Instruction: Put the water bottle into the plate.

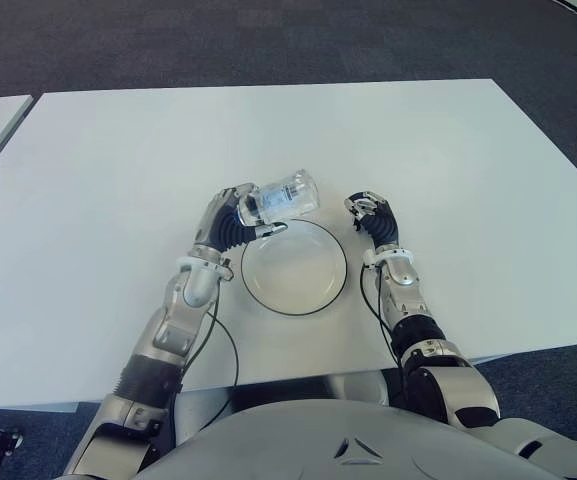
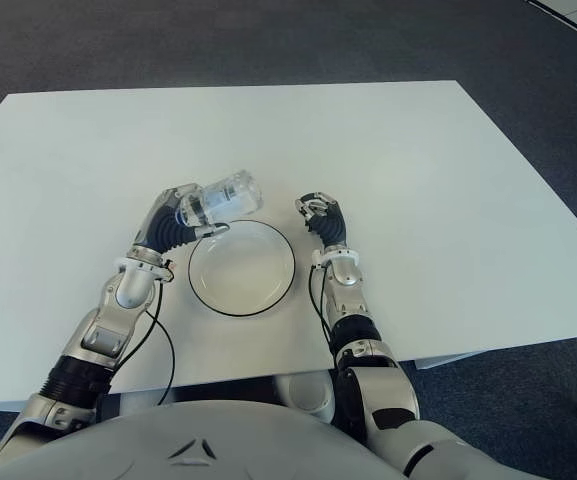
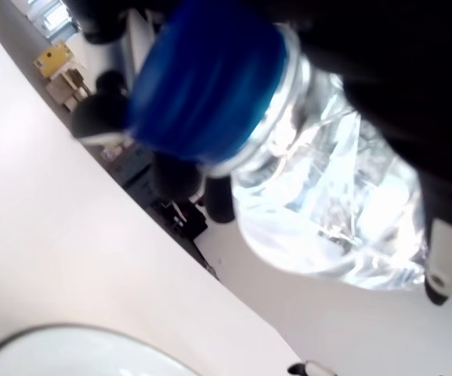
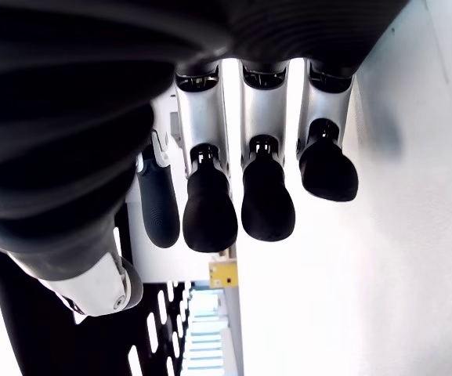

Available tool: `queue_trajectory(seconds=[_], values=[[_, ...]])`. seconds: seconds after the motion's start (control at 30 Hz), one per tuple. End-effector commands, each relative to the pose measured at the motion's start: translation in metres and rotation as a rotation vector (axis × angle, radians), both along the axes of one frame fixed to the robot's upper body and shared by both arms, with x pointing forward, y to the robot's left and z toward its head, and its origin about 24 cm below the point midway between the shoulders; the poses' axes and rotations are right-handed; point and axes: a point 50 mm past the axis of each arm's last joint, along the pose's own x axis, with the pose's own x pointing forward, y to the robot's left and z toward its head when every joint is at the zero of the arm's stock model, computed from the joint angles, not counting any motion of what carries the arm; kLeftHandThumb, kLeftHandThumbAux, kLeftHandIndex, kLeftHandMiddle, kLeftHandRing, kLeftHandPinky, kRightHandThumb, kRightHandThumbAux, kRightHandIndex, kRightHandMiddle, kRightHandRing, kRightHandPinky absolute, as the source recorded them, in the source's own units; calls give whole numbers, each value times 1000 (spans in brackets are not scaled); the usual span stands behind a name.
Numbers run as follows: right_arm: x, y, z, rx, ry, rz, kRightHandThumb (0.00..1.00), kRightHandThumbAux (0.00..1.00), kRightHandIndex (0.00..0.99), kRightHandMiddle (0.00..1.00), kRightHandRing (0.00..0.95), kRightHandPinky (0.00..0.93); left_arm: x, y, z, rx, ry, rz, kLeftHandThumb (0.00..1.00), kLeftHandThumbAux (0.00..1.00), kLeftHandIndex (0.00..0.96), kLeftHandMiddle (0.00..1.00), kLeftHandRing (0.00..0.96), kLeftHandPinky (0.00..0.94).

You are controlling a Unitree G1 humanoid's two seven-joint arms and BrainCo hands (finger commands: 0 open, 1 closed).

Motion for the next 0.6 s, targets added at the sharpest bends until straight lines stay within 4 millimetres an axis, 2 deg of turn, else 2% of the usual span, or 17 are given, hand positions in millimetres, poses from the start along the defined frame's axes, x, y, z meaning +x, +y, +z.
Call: queue_trajectory(seconds=[0.03, 0.37, 0.6], values=[[-24, -1, -32, 7, 176, -20, 703, 727, 439, 792, 776, 775, 2, -8, 0, 39, 9, -76, 748, 697, 443, 880, 878, 859], [-25, -3, -34, -6, 186, -15, 703, 728, 439, 791, 779, 758, -7, -25, -20, 145, 62, -171, 747, 697, 443, 871, 873, 845], [-25, -3, -35, -11, 182, -13, 702, 729, 438, 792, 778, 762, -9, -28, -28, 256, 73, -202, 747, 697, 443, 868, 869, 837]])
